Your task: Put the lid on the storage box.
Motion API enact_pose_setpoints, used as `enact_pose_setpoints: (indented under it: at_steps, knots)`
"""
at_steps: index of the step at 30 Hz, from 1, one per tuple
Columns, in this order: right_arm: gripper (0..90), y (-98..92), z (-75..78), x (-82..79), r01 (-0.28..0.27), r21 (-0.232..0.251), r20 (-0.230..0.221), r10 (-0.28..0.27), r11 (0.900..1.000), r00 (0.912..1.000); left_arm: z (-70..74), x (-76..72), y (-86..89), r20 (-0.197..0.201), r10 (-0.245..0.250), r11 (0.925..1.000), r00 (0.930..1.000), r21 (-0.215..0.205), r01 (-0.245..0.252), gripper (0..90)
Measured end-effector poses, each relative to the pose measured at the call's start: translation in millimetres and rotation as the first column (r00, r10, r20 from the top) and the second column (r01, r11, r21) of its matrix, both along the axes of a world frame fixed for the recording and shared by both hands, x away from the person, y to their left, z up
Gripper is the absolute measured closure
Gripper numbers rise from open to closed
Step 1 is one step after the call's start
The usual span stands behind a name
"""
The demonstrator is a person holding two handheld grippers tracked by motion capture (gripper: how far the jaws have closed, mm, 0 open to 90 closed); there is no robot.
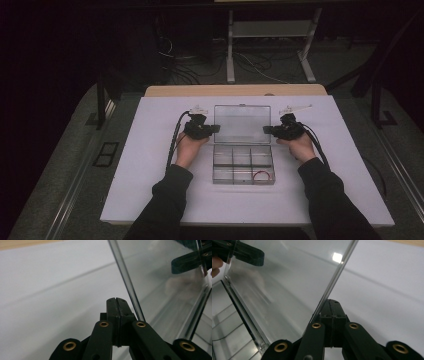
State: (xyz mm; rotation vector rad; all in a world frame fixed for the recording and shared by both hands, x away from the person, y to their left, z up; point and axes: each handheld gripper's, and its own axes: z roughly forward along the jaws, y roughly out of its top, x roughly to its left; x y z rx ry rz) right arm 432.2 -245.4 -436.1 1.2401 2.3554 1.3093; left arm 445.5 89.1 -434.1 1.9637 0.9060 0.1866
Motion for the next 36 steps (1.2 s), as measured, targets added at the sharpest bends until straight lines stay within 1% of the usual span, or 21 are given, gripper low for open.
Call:
enact_pose_setpoints:
  at_steps: [8,11,16,19,22,23,25,28,31,32,36]
  knots:
    - [89.2,-0.4,9.8,-2.2,-0.008,0.01,0.029,0.008,1.0,0.9996,9.8,-1.2,2.1,0.025,-0.005,0.9996,0.9997,-0.027,0.005,89.3]
    - [89.2,-1.0,13.1,-2.5,-0.013,0.02,0.042,0.012,1.0,0.9991,13.6,-2.1,2.4,0.026,-0.002,0.9993,0.9997,-0.038,0.003,89.3]
    - [89.2,-1.7,20.4,-2.0,-0.011,0.045,0.063,0.009,0.999,0.998,21.3,-3.2,4.3,0.048,-0.003,0.9988,0.9988,-0.048,0.006,89.3]
    - [89.2,-2.3,23.4,-2.6,-0.013,0.055,0.075,0.009,0.998,0.9971,25.0,-4.6,5.4,0.058,-0.001,0.998,0.9983,-0.063,0.004,89.2]
    - [89.2,-2.4,26.5,-3.9,-0.018,0.061,0.085,0.013,0.998,0.9963,27.4,-5.9,6.2,0.061,-0.002,0.998,0.9981,-0.063,0.006,88.4]
    - [89.3,-2.5,27.2,-4.2,-0.02,0.059,0.088,0.014,0.998,0.996,27.3,-6.1,6.5,0.064,-0.005,0.9984,0.9979,-0.056,0.008,87.6]
    - [89.3,-2.1,28.2,-5.4,-0.02,0.059,0.086,0.015,0.998,0.9962,26.8,-6.6,7.6,0.069,-0.003,0.9995,0.9976,-0.03,0.005,85.6]
    - [89.3,-2.3,28.4,-5.8,-0.023,0.059,0.092,0.018,0.998,0.9956,27.2,-8.8,14.4,0.069,0.011,0.9996,0.9975,-0.025,-0.009,83.4]
    - [89.3,-2.0,29.1,-6.8,-0.026,0.061,0.087,0.02,0.998,0.996,28.5,-13.9,24.0,0.074,0.022,0.9996,0.997,-0.02,-0.021,81.2]
    - [89.2,-2.2,29.3,-6.9,-0.027,0.056,0.091,0.021,0.998,0.9956,29.4,-16.0,27.5,0.076,0.02,0.9997,0.9969,-0.013,-0.019,80.5]
    - [89.3,-2.1,30.1,-8.9,-0.032,0.055,0.09,0.027,0.998,0.9956,34.6,-28.0,37.4,0.088,0.003,0.9999,0.9961,-0.016,-0.002,74.7]
